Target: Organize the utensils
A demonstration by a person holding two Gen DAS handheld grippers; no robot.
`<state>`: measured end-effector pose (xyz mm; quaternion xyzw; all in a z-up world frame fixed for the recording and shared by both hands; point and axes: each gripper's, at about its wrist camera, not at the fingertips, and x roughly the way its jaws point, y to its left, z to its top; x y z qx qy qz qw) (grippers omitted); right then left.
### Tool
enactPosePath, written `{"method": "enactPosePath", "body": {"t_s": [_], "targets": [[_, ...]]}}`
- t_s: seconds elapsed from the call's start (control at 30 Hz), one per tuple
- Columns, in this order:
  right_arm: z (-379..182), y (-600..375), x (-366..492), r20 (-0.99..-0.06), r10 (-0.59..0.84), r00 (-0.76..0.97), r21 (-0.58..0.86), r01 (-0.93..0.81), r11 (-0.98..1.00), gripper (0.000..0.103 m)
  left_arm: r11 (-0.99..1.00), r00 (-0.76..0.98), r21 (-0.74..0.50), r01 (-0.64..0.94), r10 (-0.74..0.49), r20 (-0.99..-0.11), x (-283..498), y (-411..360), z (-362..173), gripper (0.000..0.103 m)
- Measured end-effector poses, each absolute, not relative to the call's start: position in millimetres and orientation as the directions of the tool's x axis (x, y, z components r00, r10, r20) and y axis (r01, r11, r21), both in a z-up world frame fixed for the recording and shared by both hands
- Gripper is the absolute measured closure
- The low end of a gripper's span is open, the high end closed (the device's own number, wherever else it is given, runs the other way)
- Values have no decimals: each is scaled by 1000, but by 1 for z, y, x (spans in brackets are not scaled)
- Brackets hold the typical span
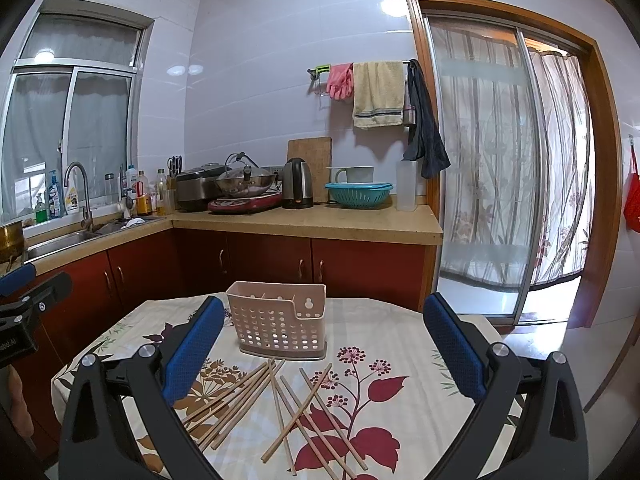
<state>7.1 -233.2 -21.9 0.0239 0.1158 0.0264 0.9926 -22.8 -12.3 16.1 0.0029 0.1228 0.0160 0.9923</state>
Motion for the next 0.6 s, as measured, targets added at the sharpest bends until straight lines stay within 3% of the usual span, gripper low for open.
{"method": "enactPosePath", "body": {"t_s": [0.6], "targets": [[-19, -233, 8, -229, 56, 972, 53, -45, 998, 6, 999, 970, 9, -36, 37, -242, -24, -11, 14, 4]]}}
